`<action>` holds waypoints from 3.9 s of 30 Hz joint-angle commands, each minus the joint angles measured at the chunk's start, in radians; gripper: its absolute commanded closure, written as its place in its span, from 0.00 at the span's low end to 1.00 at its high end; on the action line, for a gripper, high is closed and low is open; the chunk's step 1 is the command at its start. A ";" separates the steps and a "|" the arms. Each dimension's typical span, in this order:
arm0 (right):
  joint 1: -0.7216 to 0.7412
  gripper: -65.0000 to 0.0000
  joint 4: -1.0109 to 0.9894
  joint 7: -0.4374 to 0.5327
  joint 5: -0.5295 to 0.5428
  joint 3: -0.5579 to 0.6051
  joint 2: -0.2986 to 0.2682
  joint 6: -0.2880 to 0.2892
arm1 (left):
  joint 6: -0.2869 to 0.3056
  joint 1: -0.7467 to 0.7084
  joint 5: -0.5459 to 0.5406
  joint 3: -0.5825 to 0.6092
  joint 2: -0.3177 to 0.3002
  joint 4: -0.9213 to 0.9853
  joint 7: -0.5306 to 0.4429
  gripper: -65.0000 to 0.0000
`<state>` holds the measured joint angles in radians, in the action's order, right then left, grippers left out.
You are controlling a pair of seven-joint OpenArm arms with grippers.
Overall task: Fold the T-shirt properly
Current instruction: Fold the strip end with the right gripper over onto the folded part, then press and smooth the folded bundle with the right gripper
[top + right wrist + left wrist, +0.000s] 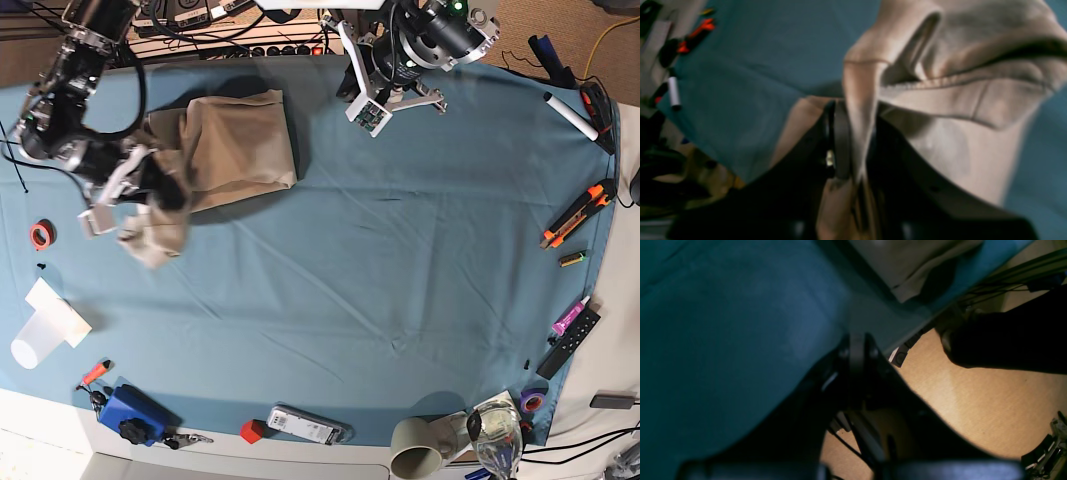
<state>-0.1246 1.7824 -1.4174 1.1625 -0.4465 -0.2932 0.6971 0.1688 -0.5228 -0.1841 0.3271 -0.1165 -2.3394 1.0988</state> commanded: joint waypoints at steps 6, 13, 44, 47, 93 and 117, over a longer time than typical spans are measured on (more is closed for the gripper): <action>0.011 1.00 0.018 0.021 -0.014 0.148 -0.014 0.001 | 0.008 -0.004 -0.010 0.003 0.002 -0.017 -0.026 1.00; 0.002 0.96 0.018 0.021 -0.043 0.224 -0.015 0.001 | 0.007 -0.004 -0.008 0.003 0.002 -0.017 -0.053 1.00; -0.065 0.66 0.220 0.021 0.093 -0.103 -0.130 0.001 | 0.007 -0.014 0.050 0.004 0.003 -0.017 -0.090 1.00; -0.039 0.66 0.215 0.021 -0.068 -0.136 -0.131 0.001 | 0.007 -0.014 0.050 0.004 0.003 -0.017 -0.090 1.00; -0.117 0.66 0.127 0.021 0.133 0.130 -0.099 0.001 | 0.007 -0.007 0.049 0.004 0.003 -0.017 -0.127 1.00; -0.141 0.66 0.063 0.021 0.079 0.102 -0.072 0.001 | 0.007 -0.006 0.050 0.004 0.002 -0.017 -0.128 1.00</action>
<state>-0.2661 1.8320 -1.4063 1.2247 -0.3397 -0.3511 0.6971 0.1722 -0.5262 -0.1242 0.3271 -0.1169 -2.3394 0.9901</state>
